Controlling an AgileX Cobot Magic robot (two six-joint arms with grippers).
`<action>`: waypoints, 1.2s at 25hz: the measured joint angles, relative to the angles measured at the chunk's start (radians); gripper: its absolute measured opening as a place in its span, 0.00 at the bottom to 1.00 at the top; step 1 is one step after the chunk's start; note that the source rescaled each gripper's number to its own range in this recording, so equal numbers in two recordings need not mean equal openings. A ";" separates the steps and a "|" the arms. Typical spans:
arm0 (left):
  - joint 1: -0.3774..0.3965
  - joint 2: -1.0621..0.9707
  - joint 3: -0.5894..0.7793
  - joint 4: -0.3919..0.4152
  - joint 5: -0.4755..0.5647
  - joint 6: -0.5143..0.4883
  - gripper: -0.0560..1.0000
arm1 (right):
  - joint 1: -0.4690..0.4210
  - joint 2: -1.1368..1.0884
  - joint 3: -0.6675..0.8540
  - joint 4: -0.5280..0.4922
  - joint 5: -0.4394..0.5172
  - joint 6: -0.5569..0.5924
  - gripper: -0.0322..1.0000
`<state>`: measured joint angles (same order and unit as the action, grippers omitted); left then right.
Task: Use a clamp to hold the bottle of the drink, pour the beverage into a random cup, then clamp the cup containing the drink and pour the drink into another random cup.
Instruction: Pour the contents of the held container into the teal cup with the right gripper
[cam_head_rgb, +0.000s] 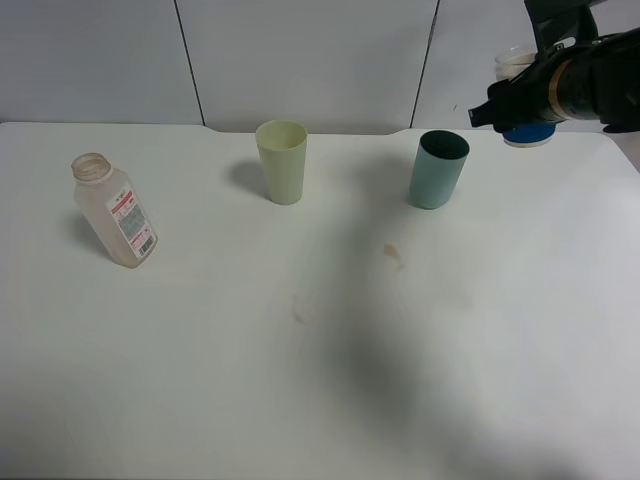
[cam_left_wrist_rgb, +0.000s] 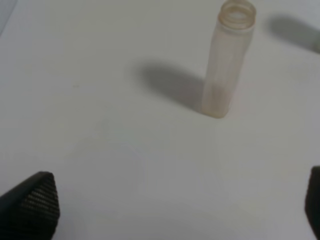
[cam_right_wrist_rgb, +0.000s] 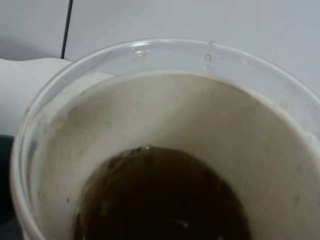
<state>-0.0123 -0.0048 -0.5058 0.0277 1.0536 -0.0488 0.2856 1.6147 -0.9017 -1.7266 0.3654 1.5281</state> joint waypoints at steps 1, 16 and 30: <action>0.000 0.000 0.000 0.000 0.000 0.000 1.00 | 0.004 0.004 -0.005 0.000 0.004 0.002 0.03; 0.000 0.000 0.000 0.000 0.000 0.000 1.00 | 0.070 0.040 -0.049 0.000 0.079 -0.049 0.03; 0.000 0.000 0.000 0.000 0.000 0.000 1.00 | 0.081 0.040 -0.049 0.001 0.136 -0.096 0.03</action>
<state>-0.0123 -0.0048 -0.5058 0.0277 1.0536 -0.0488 0.3667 1.6551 -0.9504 -1.7259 0.5011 1.4318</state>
